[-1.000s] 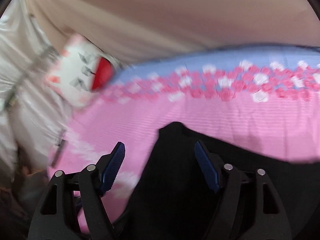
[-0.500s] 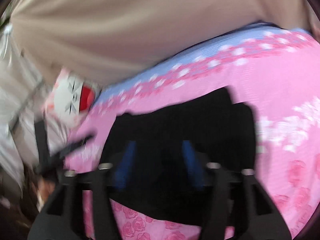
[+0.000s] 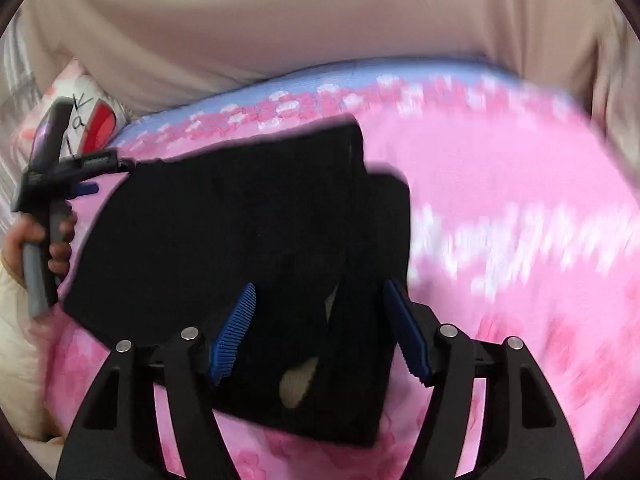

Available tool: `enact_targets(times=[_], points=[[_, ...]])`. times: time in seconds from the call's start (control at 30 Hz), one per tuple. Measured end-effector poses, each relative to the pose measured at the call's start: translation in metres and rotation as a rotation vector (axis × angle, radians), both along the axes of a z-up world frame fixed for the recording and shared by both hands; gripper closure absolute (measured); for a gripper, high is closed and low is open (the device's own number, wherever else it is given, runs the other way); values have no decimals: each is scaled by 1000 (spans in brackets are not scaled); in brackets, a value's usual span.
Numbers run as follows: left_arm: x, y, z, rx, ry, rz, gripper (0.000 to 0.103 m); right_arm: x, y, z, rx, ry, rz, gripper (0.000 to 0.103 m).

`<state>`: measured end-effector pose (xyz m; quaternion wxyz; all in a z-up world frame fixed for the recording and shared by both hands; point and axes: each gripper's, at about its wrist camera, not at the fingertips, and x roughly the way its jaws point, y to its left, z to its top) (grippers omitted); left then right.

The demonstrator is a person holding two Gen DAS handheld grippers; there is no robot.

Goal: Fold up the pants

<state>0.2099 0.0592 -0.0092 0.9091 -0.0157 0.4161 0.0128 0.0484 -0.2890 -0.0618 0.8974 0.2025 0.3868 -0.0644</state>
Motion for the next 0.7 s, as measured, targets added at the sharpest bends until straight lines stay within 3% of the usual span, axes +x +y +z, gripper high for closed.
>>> enact_targets(times=[0.1, 0.17, 0.27, 0.4, 0.47, 0.7], points=[[-44, 13, 20, 39, -47, -53, 6, -40, -11, 13, 14, -59, -13, 34], [-69, 18, 20, 65, -40, -70, 6, -54, -5, 13, -111, -1, -16, 34], [-100, 22, 0, 38, 35, -78, 6, -62, 1, 5, -167, 39, 18, 34], [-116, 4, -24, 29, 109, -102, 6, -48, 27, -7, -282, 88, 83, 34], [-118, -11, -30, 95, 111, -94, 6, -40, 35, -10, -338, 106, 102, 35], [-119, -32, -34, 240, 98, -55, 5, -13, 34, -3, -296, 88, 44, 49]])
